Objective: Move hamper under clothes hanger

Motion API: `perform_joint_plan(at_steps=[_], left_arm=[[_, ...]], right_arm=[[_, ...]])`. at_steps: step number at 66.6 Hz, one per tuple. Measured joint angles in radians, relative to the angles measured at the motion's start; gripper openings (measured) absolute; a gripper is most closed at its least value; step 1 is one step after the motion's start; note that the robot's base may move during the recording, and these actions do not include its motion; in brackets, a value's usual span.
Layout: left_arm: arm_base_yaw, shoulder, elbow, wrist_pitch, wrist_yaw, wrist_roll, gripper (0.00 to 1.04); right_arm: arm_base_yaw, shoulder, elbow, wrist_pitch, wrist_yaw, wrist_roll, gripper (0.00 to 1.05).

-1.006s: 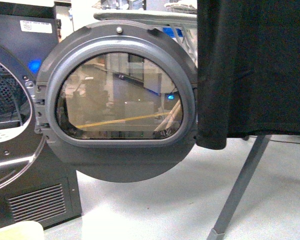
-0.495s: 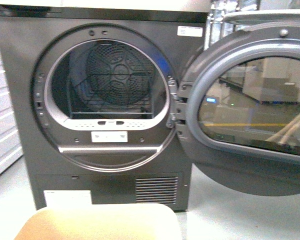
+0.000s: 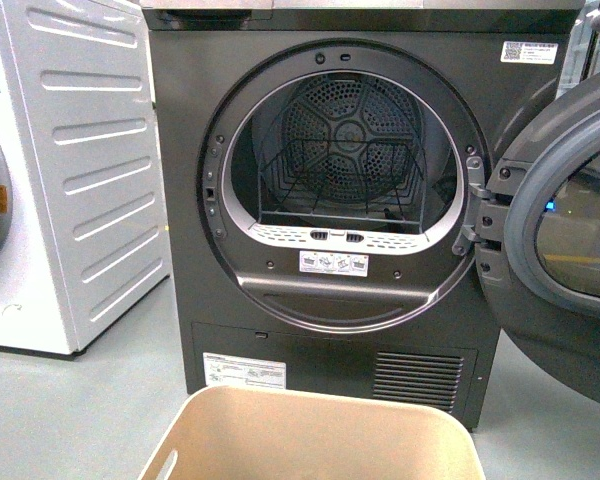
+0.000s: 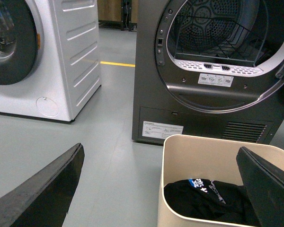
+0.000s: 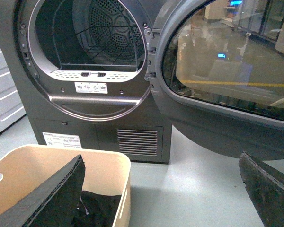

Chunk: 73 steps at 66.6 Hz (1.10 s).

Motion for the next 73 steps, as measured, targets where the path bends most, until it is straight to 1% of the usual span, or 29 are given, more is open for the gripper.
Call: perform_joint_plan(at_steps=[1, 3, 5, 6, 8, 10, 12, 14, 17, 19, 21, 24, 28, 34, 48, 58, 73], left_arm=[[-0.002, 0.01, 0.011, -0.027, -0.01, -0.022, 0.98], [-0.003, 0.102, 0.072, -0.156, -0.039, -0.09, 0.98], [0.002, 0.238, 0.137, -0.242, -0.05, -0.155, 0.98], [0.003, 0.308, 0.165, -0.254, -0.051, -0.177, 0.98], [0.006, 0.438, 0.218, -0.241, -0.057, -0.2, 0.98], [0.009, 0.533, 0.262, -0.211, -0.066, -0.206, 0.98], [0.01, 0.683, 0.338, -0.158, -0.074, -0.213, 0.98], [0.011, 0.768, 0.382, -0.13, -0.076, -0.213, 0.98], [0.009, 0.9, 0.449, -0.087, -0.106, -0.207, 0.98], [0.008, 0.974, 0.485, -0.064, -0.109, -0.2, 0.98], [0.008, 1.067, 0.527, -0.041, -0.09, -0.199, 0.98], [0.006, 1.172, 0.575, -0.018, -0.097, -0.184, 0.98], [0.004, 1.286, 0.63, 0.001, -0.086, -0.166, 0.98], [-0.004, 1.449, 0.718, 0.029, -0.097, -0.127, 0.98], [-0.038, 1.72, 0.876, 0.031, -0.106, -0.064, 0.98], [-0.058, 1.861, 0.971, 0.035, -0.112, -0.035, 0.98], [-0.068, 2.039, 1.084, 0.088, -0.041, -0.027, 0.98]], right_arm=[[-0.008, 0.01, 0.009, -0.021, -0.031, 0.007, 0.97], [-0.044, 0.085, 0.055, -0.108, -0.16, 0.027, 0.97], [-0.058, 0.202, 0.101, -0.123, -0.264, 0.04, 0.97], [-0.057, 0.262, 0.124, -0.111, -0.3, 0.043, 0.97], [-0.047, 0.383, 0.17, -0.068, -0.336, 0.046, 0.97], [-0.037, 0.47, 0.205, -0.029, -0.337, 0.048, 0.97], [-0.017, 0.61, 0.267, 0.03, -0.332, 0.048, 0.97], [-0.005, 0.69, 0.305, 0.053, -0.33, 0.048, 0.97], [0.014, 0.82, 0.365, 0.078, -0.309, 0.048, 0.97], [0.027, 0.895, 0.398, 0.085, -0.294, 0.043, 0.97], [0.042, 0.99, 0.439, 0.086, -0.277, 0.031, 0.97], [0.057, 1.099, 0.484, 0.094, -0.25, 0.019, 0.97], [0.072, 1.213, 0.54, 0.095, -0.217, 0.004, 0.97], [0.085, 1.365, 0.623, 0.104, -0.166, -0.007, 0.97], [0.116, 1.588, 0.751, 0.132, -0.073, -0.031, 0.97], [0.136, 1.735, 0.814, 0.152, -0.018, -0.054, 0.97], [0.167, 1.952, 0.91, 0.192, 0.053, -0.066, 0.97]])
